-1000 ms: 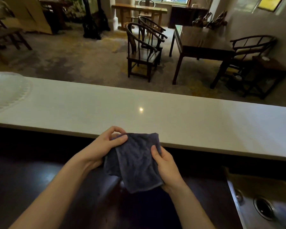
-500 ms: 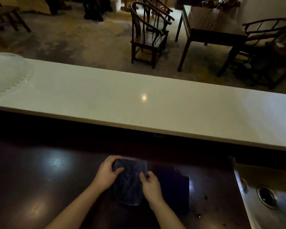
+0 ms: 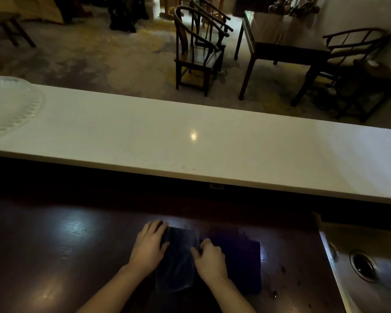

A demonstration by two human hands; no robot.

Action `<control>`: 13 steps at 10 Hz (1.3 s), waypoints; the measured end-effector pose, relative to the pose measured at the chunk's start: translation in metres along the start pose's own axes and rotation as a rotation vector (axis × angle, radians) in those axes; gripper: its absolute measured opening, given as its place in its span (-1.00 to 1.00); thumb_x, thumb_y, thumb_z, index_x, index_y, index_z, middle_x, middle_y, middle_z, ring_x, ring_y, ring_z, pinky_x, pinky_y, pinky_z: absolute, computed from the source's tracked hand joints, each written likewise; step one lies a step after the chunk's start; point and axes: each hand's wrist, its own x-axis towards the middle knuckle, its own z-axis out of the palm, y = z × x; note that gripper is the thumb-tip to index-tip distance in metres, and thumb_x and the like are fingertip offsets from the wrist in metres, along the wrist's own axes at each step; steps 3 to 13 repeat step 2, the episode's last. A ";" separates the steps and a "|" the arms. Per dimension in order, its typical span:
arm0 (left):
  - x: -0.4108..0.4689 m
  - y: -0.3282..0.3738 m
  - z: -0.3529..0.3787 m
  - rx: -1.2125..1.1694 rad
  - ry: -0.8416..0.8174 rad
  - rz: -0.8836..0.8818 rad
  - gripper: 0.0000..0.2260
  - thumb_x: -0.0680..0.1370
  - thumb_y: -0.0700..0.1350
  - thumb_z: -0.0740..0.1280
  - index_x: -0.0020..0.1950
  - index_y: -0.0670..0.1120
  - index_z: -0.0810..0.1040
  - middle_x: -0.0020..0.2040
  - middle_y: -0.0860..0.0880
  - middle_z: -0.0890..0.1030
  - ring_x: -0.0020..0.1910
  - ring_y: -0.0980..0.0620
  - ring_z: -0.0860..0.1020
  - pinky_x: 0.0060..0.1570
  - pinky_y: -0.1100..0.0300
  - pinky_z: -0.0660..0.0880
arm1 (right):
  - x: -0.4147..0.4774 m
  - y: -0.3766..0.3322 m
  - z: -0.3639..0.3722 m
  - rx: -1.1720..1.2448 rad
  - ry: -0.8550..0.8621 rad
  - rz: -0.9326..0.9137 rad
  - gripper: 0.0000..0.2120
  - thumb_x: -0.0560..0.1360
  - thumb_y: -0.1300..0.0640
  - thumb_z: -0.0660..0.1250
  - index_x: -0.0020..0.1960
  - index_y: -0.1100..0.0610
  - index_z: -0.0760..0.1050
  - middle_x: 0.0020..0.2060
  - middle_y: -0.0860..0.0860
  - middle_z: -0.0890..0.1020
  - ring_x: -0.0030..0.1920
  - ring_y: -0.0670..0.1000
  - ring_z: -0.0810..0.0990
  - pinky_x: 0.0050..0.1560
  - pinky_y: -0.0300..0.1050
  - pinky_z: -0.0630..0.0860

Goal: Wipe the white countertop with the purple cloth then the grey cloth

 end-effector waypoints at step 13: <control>0.005 0.019 -0.052 -0.187 0.263 0.152 -0.53 0.55 0.04 0.31 0.45 -0.03 0.41 0.42 0.01 0.46 0.41 0.06 0.40 0.39 0.19 0.31 | -0.001 -0.017 -0.045 -0.197 0.190 -0.217 -0.68 0.63 -0.17 0.16 0.18 0.02 0.51 0.08 -0.02 0.66 0.04 0.08 0.67 -0.12 -0.04 0.50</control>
